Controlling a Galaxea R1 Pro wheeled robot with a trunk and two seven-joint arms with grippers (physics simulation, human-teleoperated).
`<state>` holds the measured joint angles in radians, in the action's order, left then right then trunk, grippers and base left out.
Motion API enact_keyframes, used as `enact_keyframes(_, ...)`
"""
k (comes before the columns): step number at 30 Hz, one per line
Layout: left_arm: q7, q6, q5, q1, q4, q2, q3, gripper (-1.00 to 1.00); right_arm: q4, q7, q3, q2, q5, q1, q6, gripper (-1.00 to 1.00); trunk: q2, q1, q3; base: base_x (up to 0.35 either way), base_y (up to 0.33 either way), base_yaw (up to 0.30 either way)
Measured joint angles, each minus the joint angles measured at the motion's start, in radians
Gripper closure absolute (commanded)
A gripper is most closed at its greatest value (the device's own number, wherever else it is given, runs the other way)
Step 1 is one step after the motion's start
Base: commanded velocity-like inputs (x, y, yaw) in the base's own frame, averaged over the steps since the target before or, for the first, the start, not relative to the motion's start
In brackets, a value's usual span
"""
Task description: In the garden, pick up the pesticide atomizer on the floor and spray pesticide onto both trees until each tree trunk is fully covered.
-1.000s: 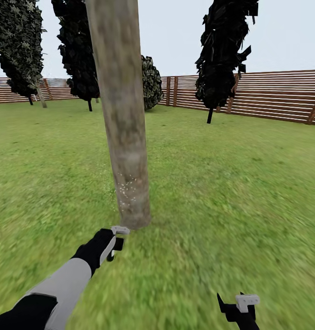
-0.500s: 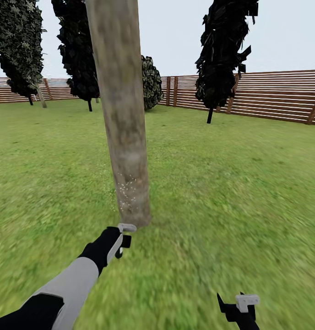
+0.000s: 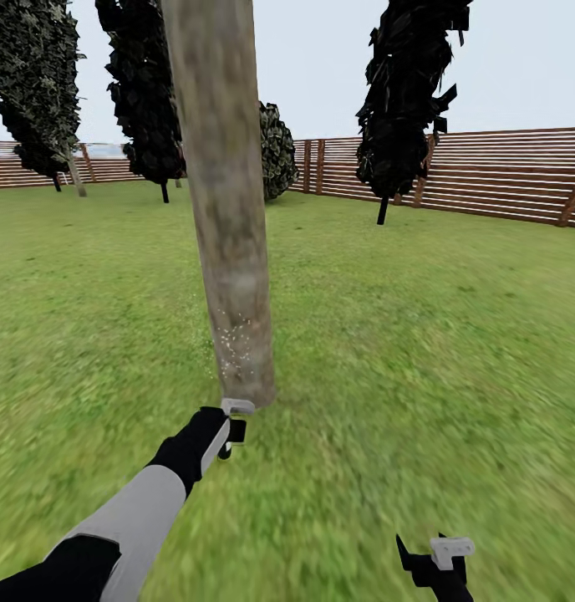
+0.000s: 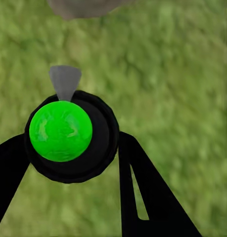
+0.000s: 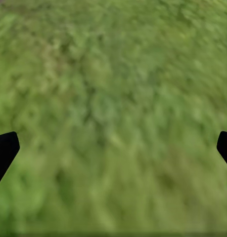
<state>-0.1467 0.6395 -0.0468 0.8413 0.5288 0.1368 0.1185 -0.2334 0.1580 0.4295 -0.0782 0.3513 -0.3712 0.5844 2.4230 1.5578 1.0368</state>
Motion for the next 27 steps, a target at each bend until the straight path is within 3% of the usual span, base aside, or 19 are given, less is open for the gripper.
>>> enact_keyframes(2, 0.001, 0.002, 0.0, -0.001, 0.045, -0.005, -0.004, 1.0, 0.0, 0.0, 0.0, 0.0, 0.0, 0.0, 0.0, -1.0, 0.0, 0.0, 0.0, -0.001, 0.0, 0.0)
enact_keyframes(9, 0.001, 0.003, 0.0, -0.001, 0.065, -0.018, -0.002, 1.0, 0.0, 0.0, 0.0, 0.0, 0.0, 0.0, 0.0, -1.0, 0.0, 0.0, 0.0, -0.166, 0.0, 0.0)
enact_keyframes(14, 0.001, 0.008, -0.004, 0.005, 0.104, 0.0, 0.003, 1.0, 0.0, 0.0, 0.0, 0.0, 0.0, 0.0, 0.0, -1.0, 0.0, 0.0, 0.0, -0.038, 0.0, 0.0)
enact_keyframes(18, 0.007, 0.108, 0.001, 0.002, 0.218, -0.002, -0.002, 1.0, 0.0, 0.0, 0.0, 0.0, 0.0, 0.0, 0.0, -1.0, 0.0, 0.0, 0.0, -0.001, 0.0, 0.0)
enact_keyframes(27, 0.003, 0.121, 0.007, 0.001, 0.247, -0.015, 0.001, 1.0, 0.0, 0.0, 0.0, 0.0, 0.001, 0.0, 0.0, -1.0, 0.0, 0.0, 0.0, -0.211, 0.0, 0.0)
